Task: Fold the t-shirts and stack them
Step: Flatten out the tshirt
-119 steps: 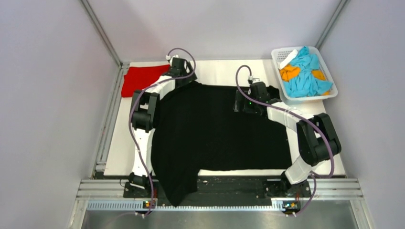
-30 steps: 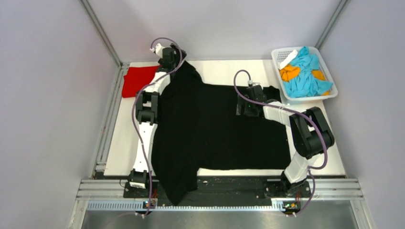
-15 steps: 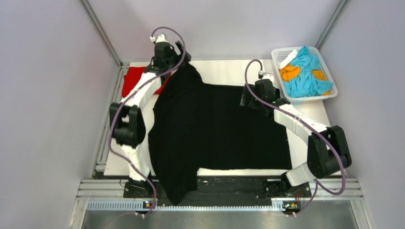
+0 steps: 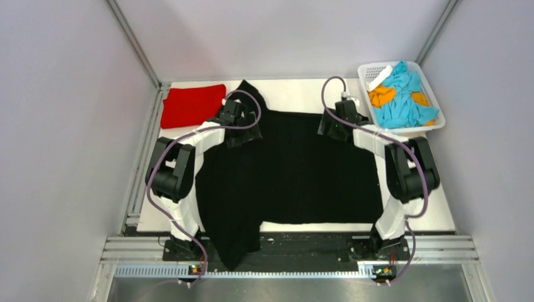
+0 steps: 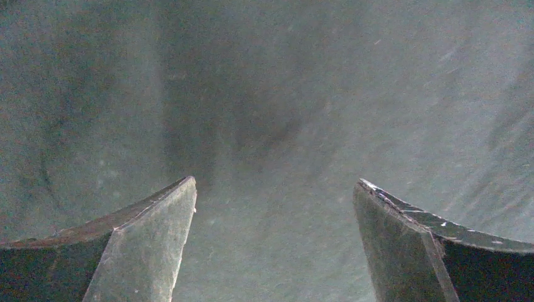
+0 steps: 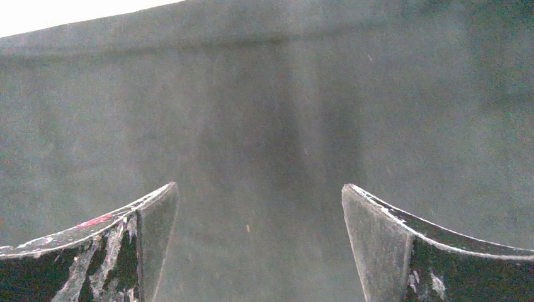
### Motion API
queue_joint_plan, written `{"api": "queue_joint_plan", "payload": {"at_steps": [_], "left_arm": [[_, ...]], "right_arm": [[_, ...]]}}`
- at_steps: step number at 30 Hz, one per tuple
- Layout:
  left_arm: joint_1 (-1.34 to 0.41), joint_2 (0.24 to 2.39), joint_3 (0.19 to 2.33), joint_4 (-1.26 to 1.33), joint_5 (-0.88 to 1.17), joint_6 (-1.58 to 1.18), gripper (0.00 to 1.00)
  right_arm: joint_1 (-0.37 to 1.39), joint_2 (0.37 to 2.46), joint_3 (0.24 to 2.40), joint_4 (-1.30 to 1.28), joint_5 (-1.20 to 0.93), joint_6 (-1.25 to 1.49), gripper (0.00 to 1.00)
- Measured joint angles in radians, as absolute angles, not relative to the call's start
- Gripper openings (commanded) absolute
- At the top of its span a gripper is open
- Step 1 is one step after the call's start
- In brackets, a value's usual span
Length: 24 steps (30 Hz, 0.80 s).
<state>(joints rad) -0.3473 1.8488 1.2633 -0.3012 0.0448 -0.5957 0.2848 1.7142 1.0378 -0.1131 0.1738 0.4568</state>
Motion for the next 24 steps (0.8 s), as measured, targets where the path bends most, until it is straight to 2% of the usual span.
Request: {"api": "queue_joint_plan", "payload": {"at_steps": [7, 24], "left_arm": [[-0.360, 1.875, 1.221, -0.325, -0.049, -0.602, 0.99], [-0.370, 1.879, 1.203, -0.284, -0.130, -0.600, 0.99]], "right_arm": [[0.270, 1.970, 1.265, -0.105, 0.157, 0.445, 0.97], [0.211, 2.276, 1.709, -0.139, 0.166, 0.384, 0.97]]}}
